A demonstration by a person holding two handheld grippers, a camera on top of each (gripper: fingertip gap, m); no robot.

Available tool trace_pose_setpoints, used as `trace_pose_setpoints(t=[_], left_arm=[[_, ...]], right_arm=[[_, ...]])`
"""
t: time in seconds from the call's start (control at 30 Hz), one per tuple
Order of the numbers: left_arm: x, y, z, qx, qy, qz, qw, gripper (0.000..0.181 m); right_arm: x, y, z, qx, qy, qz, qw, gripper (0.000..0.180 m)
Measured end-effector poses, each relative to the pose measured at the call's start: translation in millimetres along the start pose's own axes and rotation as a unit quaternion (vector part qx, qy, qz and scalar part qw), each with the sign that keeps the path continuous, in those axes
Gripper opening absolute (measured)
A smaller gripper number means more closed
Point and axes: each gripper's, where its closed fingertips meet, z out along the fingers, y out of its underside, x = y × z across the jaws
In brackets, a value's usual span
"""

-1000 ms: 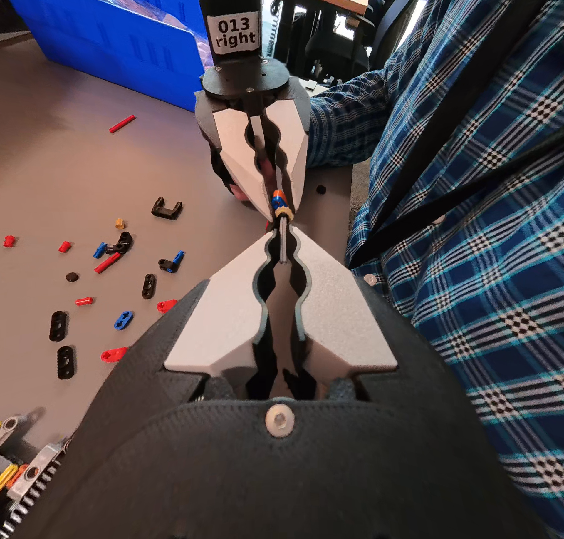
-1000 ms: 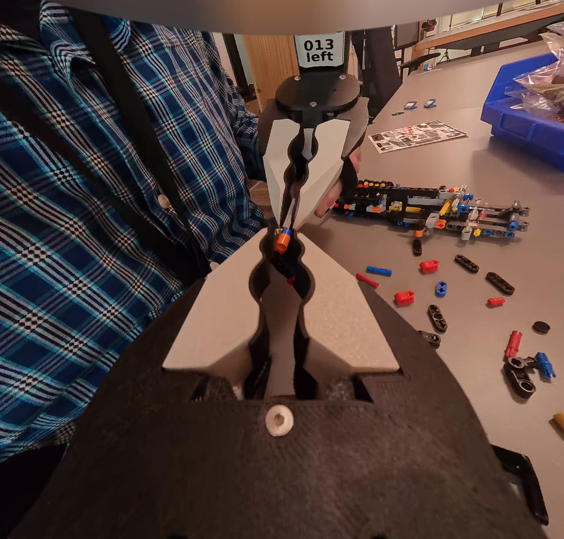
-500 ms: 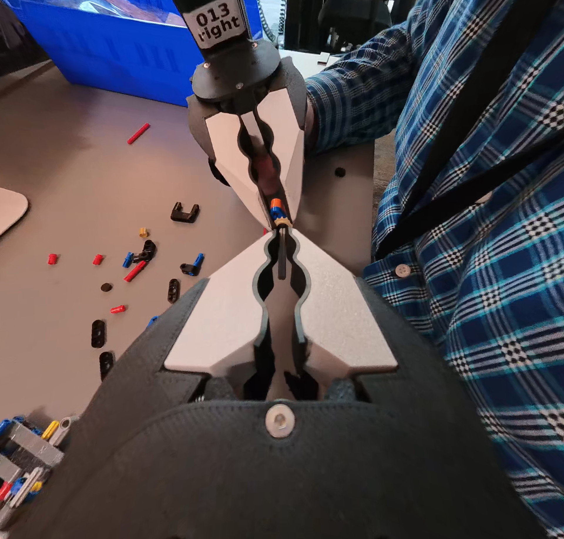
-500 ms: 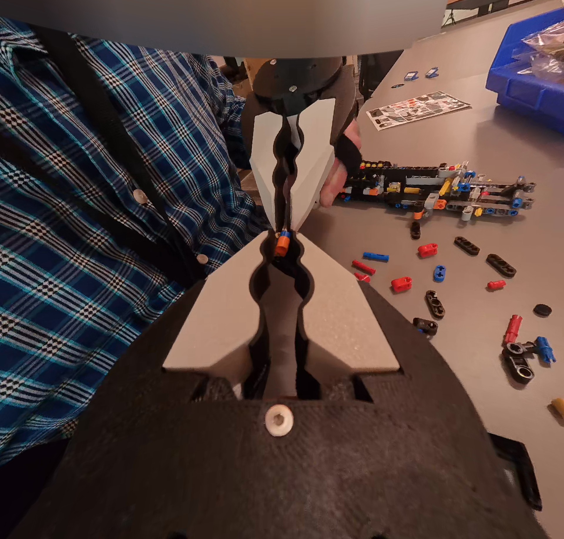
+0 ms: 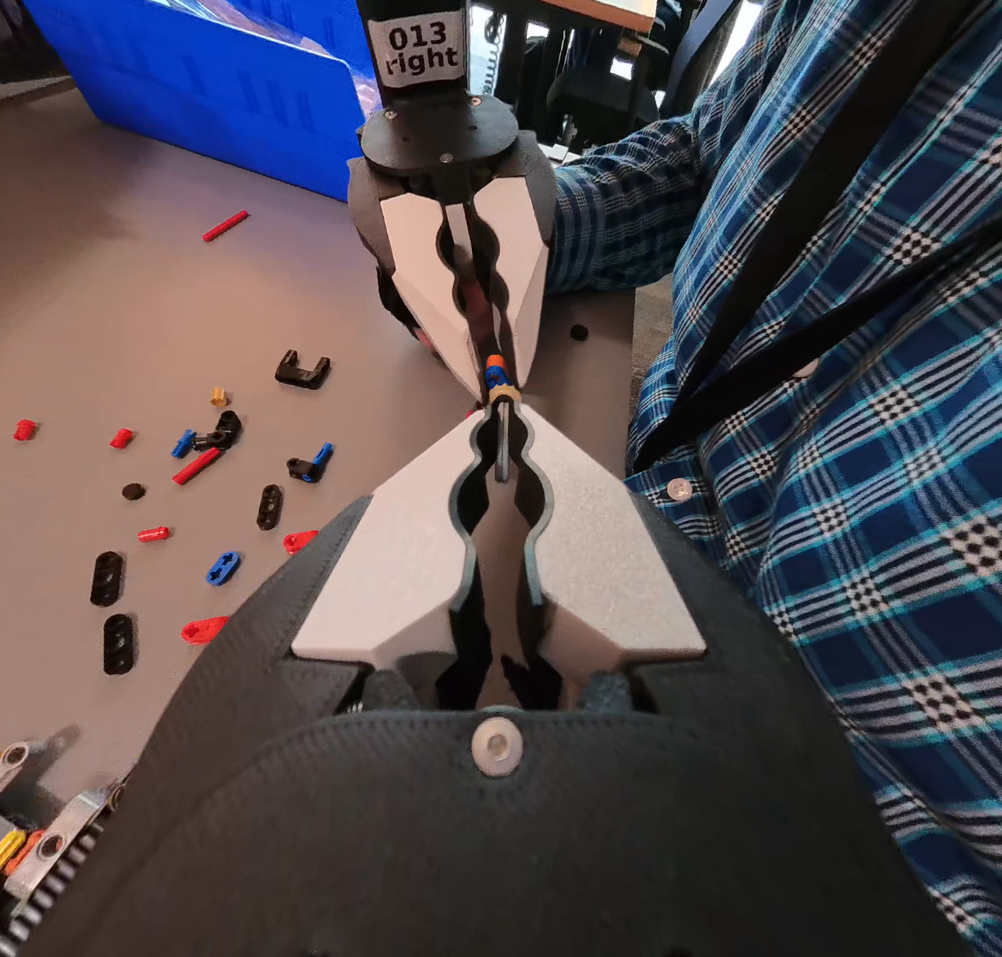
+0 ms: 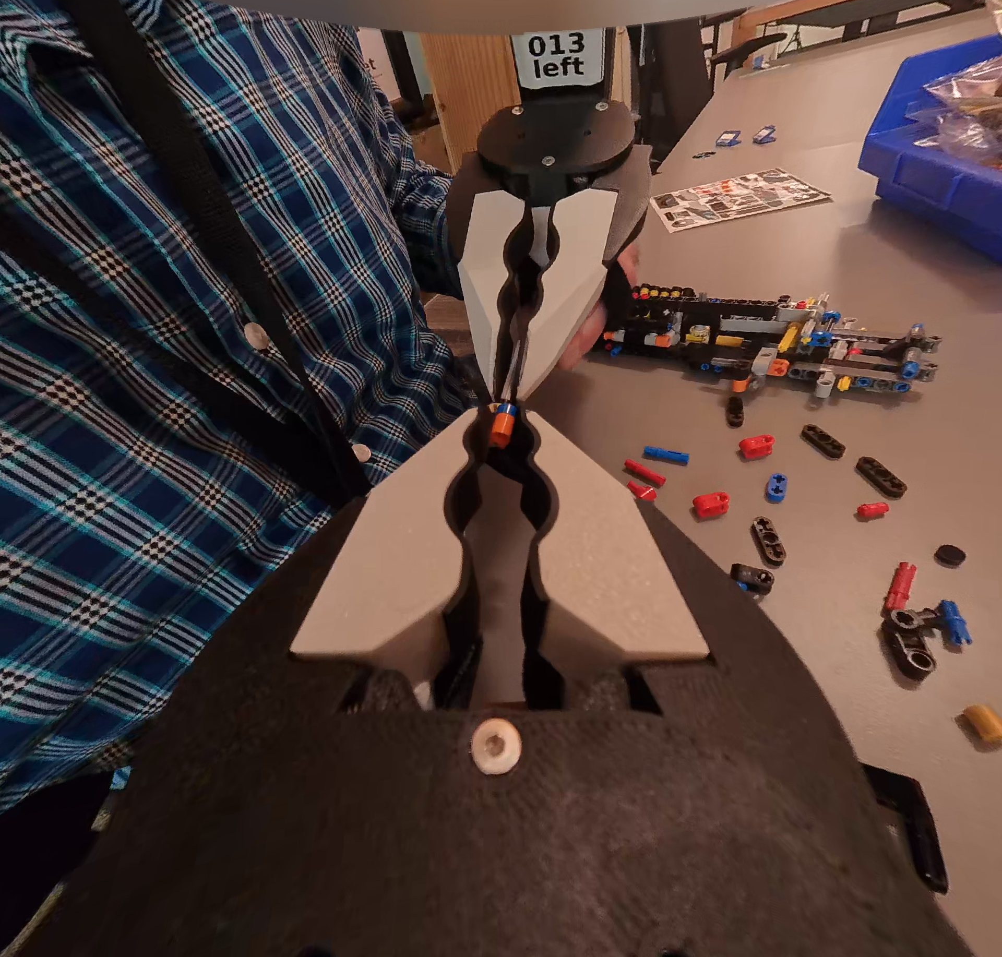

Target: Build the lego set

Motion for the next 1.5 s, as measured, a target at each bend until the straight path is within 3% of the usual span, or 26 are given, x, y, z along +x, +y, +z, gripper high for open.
trace_pose_setpoints(t=[0.77, 1.23, 1.5], left_arm=[[-2.0, 10.5, -6.6, 0.006, 0.013, -0.066, 0.998, 0.003], [-17.3, 8.1, -3.0, 0.034, 0.005, -0.137, 0.99, 0.002], [-21.6, -9.1, -10.2, 0.044, 0.002, -0.112, 0.993, 0.002]], right_arm=[[4.3, 3.9, 3.5, -0.014, 0.014, -0.002, 1.0, 0.005], [23.4, 11.8, -7.9, -0.059, 0.082, -0.027, 0.995, 0.033], [34.7, 0.6, 0.5, -0.082, 0.115, -0.049, 0.989, 0.047]])
